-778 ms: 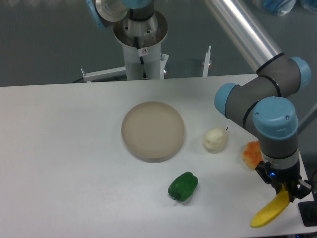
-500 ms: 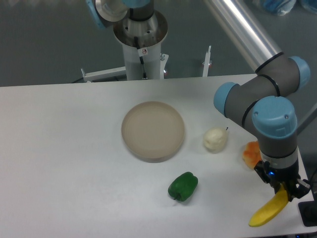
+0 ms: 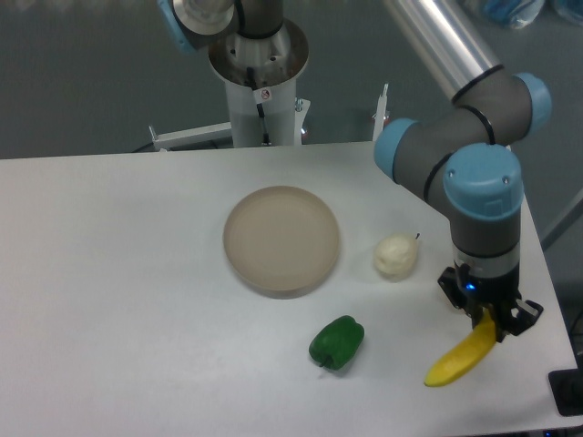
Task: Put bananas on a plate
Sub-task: 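Carry the held yellow banana with the gripper over to the beige plate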
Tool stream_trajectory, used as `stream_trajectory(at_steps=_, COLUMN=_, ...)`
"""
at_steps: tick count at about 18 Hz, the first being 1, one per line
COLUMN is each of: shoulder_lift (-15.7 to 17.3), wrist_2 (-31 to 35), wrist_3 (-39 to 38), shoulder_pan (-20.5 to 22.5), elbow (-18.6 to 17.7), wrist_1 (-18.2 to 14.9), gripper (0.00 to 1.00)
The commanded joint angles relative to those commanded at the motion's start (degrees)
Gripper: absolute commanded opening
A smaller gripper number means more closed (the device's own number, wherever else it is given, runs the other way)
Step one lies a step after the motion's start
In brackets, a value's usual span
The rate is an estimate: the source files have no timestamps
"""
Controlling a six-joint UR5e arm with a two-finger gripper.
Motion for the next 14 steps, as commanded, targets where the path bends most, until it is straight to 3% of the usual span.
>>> stream_trajectory(at_steps=4, shoulder_lift=6.9, wrist_2=-0.7, wrist_3=-2.8, shoulder_pan=-0.8, elbow=-10.8, wrist_1=-0.8, gripper=0.22)
stream_trajectory(at_steps=8, shoulder_lift=10.6, wrist_2=-2.6, wrist_3=-5.0, shoulder_pan=-1.1, elbow=-17.0, wrist_1=-0.6, gripper=0.22)
stream_trajectory(at_steps=11, shoulder_lift=12.0, wrist_2=-4.0, wrist_3=-7.3, shoulder_pan=-1.3, elbow=-19.0, wrist_1=-0.7, gripper=0.22)
stream_trajectory(at_steps=14, shoulder_lift=14.7, wrist_2=-4.1, wrist_3=-8.1, shoulder_pan=-2.3, elbow=-27.1, wrist_1=0.3, gripper=0.22)
